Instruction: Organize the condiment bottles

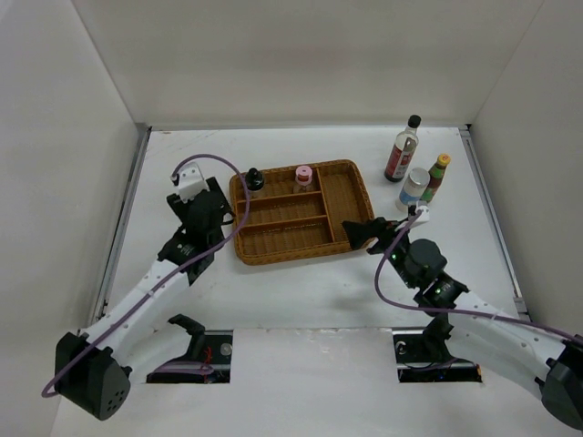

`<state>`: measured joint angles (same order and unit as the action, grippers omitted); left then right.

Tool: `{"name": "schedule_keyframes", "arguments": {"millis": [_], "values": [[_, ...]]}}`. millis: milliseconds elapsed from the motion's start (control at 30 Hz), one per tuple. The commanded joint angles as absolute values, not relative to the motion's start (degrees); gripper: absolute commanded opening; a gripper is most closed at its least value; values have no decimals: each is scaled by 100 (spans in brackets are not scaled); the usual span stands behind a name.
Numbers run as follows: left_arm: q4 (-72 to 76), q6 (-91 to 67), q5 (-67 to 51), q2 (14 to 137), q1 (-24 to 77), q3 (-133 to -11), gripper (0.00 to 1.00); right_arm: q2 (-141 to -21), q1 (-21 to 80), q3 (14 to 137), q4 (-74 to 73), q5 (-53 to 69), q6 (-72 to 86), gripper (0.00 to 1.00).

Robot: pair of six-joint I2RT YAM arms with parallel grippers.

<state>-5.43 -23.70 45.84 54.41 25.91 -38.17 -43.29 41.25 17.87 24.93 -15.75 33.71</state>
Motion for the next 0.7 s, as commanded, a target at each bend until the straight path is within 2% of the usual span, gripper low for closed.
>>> {"name": "schedule_keyframes", "arguments": {"millis": [0,100,267,667], "values": [[-44,-2250,4702,5588,3158,-4534,35,-4350,4108,1793,2856,-1626,3463,100],[368,-2180,4641,6159,3545,-4842,35,-4421,4118,1793,2909,-1652,3445,100],[1009,-2109,4290,6977,3608,-5133,35,-4404,4100,1793,2874,-1652,3428,100],[1969,-2171,3946,8007,3476,-4642,36,-4482,4100,1802,2900,-1687,3401,100]]}}
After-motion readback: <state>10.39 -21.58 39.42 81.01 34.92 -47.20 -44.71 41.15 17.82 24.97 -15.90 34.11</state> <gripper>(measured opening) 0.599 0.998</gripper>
